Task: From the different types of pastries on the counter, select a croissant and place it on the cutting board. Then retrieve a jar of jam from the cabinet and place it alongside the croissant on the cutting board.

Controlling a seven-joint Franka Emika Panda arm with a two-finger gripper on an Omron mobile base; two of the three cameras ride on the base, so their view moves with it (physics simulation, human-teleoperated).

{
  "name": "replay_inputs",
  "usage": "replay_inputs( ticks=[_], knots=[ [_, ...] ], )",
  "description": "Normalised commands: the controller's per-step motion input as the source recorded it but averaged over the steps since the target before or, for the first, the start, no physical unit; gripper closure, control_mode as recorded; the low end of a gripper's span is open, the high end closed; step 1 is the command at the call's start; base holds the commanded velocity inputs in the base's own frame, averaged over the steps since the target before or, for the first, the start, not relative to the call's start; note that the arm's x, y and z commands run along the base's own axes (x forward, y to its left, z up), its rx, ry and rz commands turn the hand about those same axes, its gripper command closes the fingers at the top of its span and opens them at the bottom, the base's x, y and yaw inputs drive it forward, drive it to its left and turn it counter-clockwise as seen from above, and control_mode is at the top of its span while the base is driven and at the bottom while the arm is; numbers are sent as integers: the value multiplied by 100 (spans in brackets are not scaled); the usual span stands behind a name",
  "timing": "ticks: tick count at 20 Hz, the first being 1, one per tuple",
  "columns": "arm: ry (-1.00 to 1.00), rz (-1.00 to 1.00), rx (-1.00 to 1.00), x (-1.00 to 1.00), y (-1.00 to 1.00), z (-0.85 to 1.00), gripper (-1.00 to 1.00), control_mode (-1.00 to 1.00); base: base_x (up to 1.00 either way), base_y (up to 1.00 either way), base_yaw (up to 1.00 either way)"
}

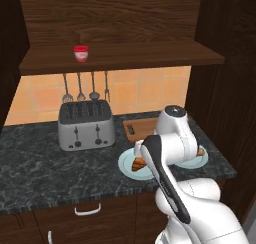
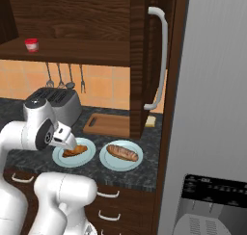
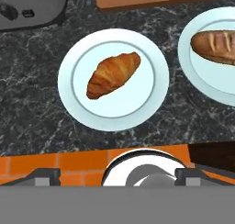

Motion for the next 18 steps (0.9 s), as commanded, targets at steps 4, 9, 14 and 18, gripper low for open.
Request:
replay_inputs(
  ticks=[4, 9, 14, 18],
  knots=[
    [3, -22, 0, 25, 0, -5, -100, -100, 0, 0, 0],
    [10, -21, 3, 27, 0, -7, -100, -100, 0, 0, 0],
    [1, -2, 2, 20, 0, -12, -100, -100, 0, 0, 0],
    [0, 0, 0, 48, 0, -48, -100, -100, 0, 0, 0]
  ],
)
